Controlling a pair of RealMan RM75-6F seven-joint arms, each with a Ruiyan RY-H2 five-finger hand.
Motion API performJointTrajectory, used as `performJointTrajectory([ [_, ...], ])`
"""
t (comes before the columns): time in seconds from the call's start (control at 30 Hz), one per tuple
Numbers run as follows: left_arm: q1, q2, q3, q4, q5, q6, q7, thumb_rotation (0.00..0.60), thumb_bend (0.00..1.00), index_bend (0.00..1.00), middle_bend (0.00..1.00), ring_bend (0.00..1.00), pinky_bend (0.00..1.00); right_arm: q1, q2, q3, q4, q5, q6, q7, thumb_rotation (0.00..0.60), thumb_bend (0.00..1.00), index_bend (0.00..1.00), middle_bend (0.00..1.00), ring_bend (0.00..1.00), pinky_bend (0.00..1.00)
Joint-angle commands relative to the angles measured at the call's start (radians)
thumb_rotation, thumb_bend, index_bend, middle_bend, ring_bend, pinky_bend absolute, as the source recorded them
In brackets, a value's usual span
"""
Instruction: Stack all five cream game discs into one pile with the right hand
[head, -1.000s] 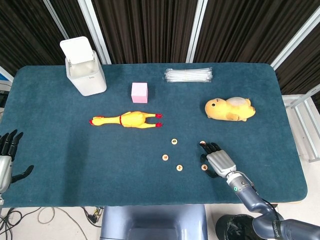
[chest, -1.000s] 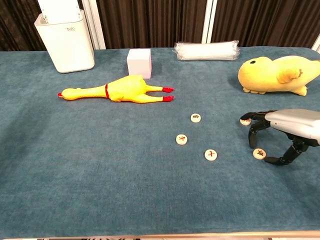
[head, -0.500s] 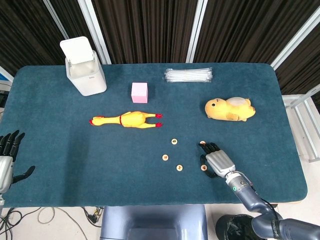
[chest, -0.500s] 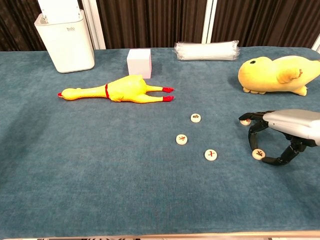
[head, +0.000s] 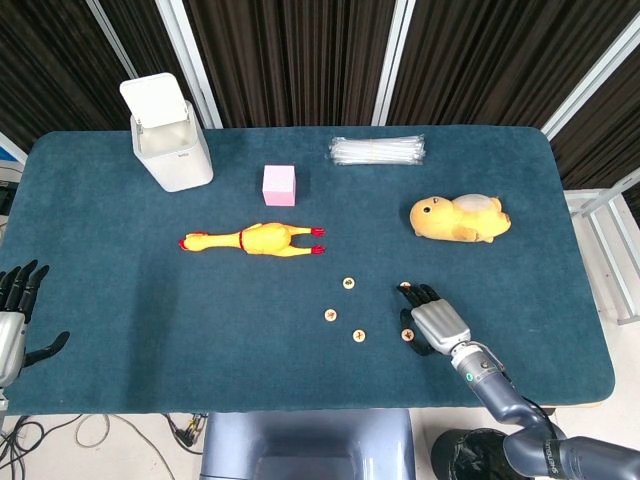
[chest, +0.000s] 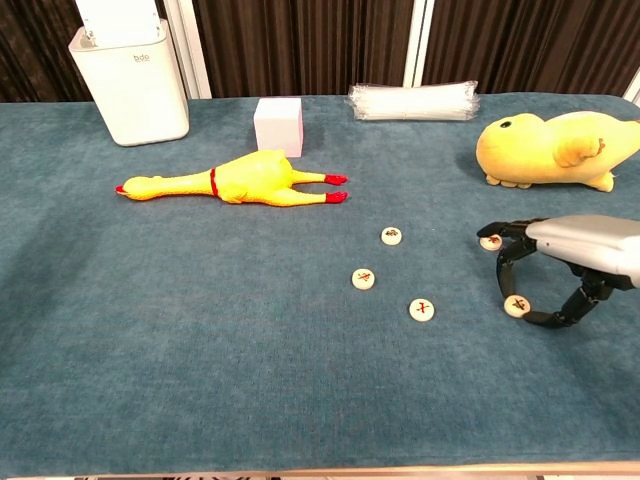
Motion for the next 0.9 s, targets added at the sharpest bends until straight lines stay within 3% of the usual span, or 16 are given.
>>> performJointTrajectory([
  [0.03,0.0,0.0,0.0,-0.001,0.0,0.0,0.001,0.6,0.17,0.04,0.0,0.0,0.07,0.004,0.01,0.005,-0.008,0.002,0.001,-0.002,0.6,0.41,0.52,0.0,0.0,0.07],
  [0.47,0.0,0.001,-0.001,-0.001,-0.001,0.001,0.0,0.6,0.17,0.04,0.0,0.0,0.07,0.088,0.068,0.094,-0.03,0.078,-0.065,-0.01,0.6,0.41,0.52,0.0,0.0,0.07],
  [0.7,0.001,0.001,-0.001,-0.001,-0.001,0.004,0.0,0.6,0.17,0.04,0.0,0.0,0.07,0.147,0.054,0.143,0.039,0.179,-0.14,-0.004,0.6,0.41,0.52,0.0,0.0,0.07],
  [0.9,-0.001,0.0,0.0,0.0,-0.001,0.0,0.002,0.6,0.17,0.04,0.0,0.0,0.07,0.17,0.009,0.145,0.129,0.226,-0.172,0.011,0.6,0.41,0.52,0.0,0.0,0.07],
])
